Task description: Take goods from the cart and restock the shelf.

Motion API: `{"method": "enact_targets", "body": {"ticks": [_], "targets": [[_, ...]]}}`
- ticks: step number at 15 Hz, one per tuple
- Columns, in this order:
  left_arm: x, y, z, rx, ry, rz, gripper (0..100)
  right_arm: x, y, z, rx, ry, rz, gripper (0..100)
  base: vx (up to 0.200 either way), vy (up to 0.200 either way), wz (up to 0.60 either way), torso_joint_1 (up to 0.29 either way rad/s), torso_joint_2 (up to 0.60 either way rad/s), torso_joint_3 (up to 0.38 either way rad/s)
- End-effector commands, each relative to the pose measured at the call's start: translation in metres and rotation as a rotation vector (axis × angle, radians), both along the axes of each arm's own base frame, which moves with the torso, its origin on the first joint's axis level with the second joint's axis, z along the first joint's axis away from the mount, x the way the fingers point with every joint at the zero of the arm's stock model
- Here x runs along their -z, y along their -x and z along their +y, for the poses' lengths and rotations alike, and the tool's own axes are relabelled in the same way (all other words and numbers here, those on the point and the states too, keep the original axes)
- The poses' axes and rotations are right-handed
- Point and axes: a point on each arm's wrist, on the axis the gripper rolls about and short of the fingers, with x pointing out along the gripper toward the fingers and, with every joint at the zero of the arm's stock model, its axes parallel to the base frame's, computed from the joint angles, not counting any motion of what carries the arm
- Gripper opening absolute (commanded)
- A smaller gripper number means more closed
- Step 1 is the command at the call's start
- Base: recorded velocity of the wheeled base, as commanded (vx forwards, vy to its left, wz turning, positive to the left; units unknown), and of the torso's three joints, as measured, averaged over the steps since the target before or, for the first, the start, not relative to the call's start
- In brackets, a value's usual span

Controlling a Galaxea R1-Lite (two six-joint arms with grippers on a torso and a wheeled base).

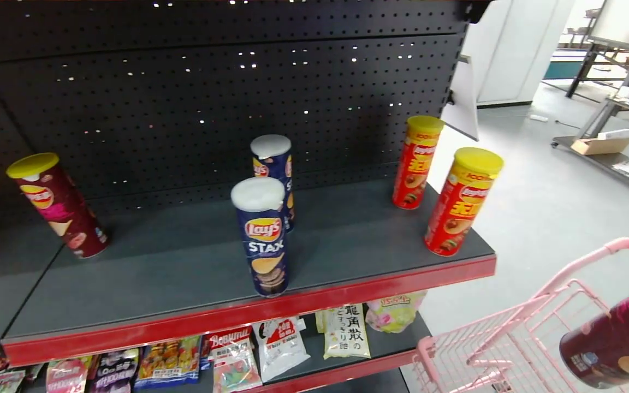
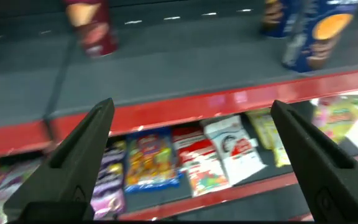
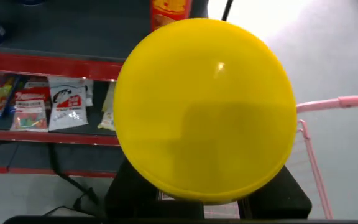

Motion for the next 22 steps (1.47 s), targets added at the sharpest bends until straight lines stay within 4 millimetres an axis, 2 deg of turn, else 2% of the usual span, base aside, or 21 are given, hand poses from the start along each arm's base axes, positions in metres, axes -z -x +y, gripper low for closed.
{"method": "enact_targets", "body": {"ticks": [1,6,9,14,22], "targets": [[0.0,0.0,0.0,0.0,0.0,0.001,100,0.004,0.004,-0.001,-0.002,-0.002,-0.007,0,0.0,0.0,0.6,0.002,0.0,0.007],[0.0,0.0,0.0,0.0,0.001,-0.001,100,0.01,0.021,-0.007,0.021,-0.026,-0.07,0,0.0,0.0,0.0,0.0,0.0,0.0],[0.0,0.0,0.0,0.0,0.001,0.001,100,0.022,0.032,-0.011,0.022,-0.03,-0.089,0,0.0,0.0,0.0,0.0,0.0,0.0],[0.0,0.0,0.0,0.0,0.0,0.001,100,0.031,0.035,-0.012,0.023,-0.026,-0.083,0,0.0,0.0,0.0,0.0,0.0,0.0],[0.0,0.0,0.0,-0.001,0.0,0.001,100,0.034,0.035,-0.012,0.023,-0.021,-0.078,0,-0.025,0.2,0.0,0.002,0.0,0.003]]}}
